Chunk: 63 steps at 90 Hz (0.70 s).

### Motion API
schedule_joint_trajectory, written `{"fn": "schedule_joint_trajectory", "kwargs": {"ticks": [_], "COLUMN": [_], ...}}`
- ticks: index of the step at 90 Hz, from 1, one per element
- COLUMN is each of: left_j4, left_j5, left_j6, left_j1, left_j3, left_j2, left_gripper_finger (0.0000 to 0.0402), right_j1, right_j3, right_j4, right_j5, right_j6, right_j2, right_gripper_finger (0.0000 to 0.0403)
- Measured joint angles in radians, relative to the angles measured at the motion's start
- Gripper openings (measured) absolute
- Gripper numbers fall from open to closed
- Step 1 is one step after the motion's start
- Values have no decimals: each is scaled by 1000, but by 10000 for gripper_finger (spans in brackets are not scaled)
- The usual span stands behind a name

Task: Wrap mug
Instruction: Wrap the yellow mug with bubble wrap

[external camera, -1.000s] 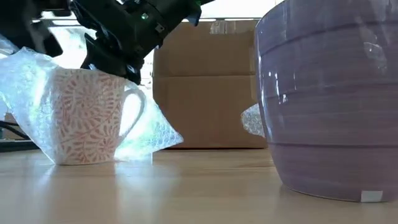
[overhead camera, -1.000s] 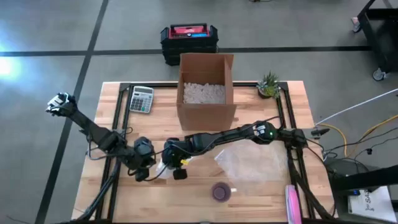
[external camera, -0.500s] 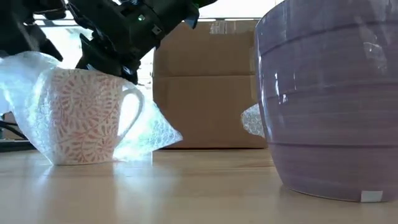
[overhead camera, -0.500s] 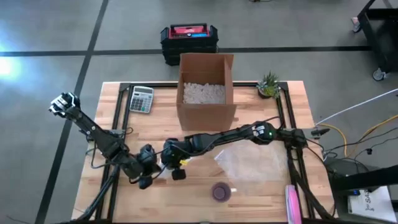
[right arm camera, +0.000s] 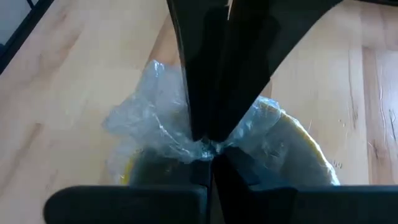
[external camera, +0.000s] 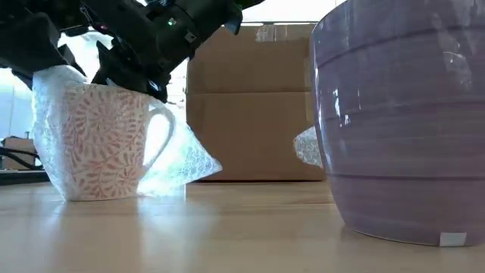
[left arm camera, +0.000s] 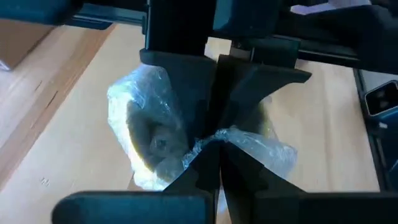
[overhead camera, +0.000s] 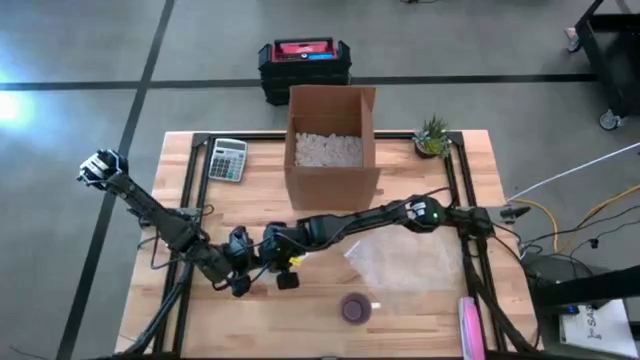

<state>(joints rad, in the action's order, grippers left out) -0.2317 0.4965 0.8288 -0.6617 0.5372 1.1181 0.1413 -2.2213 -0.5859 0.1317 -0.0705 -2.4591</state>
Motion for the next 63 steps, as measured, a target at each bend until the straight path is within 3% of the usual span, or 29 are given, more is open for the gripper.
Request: {"fn": "schedule_joint_trajectory", "kwargs": {"ticks": [24,63], "left_j4": [-13,-20], "left_j5": [0,-24], "left_j6": [-12,-11], "left_j1": [1,-1], "left_j3": [12,12], "left_j2": [-24,-32], "left_gripper_finger": [0,0], "right_j1": [-2,-2], "right_j3": [-112,-120], "right_j4": [-179,-91], "right_j5": [0,48], "right_j6": [-56,-44], "right_j2": [50,-14], "right_gripper_finger": [0,0]}}
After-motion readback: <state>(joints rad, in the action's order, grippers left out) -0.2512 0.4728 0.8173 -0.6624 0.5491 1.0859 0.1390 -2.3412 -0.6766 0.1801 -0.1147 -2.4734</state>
